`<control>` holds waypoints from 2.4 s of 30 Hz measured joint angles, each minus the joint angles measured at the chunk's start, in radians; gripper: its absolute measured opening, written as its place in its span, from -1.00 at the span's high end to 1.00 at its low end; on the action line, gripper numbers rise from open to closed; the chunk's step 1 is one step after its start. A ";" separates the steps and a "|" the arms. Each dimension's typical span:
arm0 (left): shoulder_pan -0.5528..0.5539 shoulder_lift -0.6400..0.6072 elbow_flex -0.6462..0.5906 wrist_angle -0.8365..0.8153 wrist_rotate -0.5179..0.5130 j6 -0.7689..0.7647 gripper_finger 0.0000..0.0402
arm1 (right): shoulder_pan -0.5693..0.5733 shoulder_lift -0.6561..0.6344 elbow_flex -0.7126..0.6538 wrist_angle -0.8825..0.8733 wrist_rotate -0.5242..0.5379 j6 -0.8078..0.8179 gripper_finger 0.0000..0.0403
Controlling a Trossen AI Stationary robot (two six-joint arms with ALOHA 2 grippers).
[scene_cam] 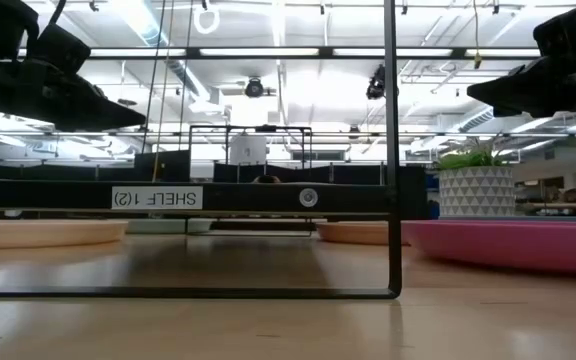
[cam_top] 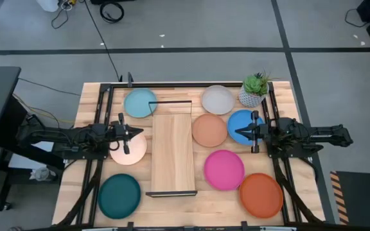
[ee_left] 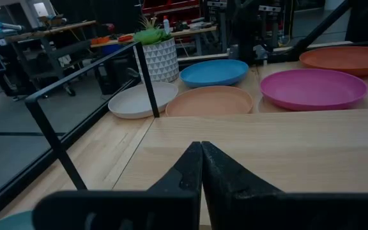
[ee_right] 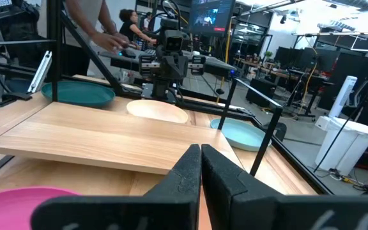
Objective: Place and stack plates onto a shelf
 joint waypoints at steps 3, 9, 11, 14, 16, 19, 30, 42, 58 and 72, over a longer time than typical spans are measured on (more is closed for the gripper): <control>0.000 0.000 0.000 0.000 0.000 0.000 0.93 | 0.000 0.000 0.000 0.000 0.000 0.000 0.90; 0.000 0.000 0.000 0.000 0.000 0.000 0.93 | 0.000 0.000 0.000 0.000 0.000 0.000 0.90; 0.000 0.000 0.000 0.000 0.000 0.000 0.93 | 0.000 0.000 0.000 0.000 0.000 0.000 0.90; 0.000 0.000 0.000 0.000 0.000 0.000 0.93 | 0.000 0.000 0.000 0.000 0.000 0.000 0.90; 0.000 0.000 0.000 0.000 0.000 0.000 0.93 | 0.000 0.000 0.000 0.000 0.000 0.000 0.90; 0.000 0.000 0.000 0.000 0.000 0.000 0.93 | 0.000 0.000 0.000 0.000 0.000 0.000 0.90; 0.000 0.000 0.000 0.000 0.000 0.000 0.93 | 0.000 0.000 0.000 0.000 0.000 0.000 0.90; 0.000 0.000 0.000 0.000 0.000 0.000 0.93 | 0.000 0.000 0.000 0.000 0.000 0.000 0.90; 0.003 0.000 0.000 0.000 0.000 0.000 0.93 | 0.000 0.000 0.000 0.000 0.000 0.000 0.90; 0.000 0.000 0.000 0.205 0.007 -0.091 0.93 | 0.000 0.000 0.000 0.004 0.000 -0.015 0.90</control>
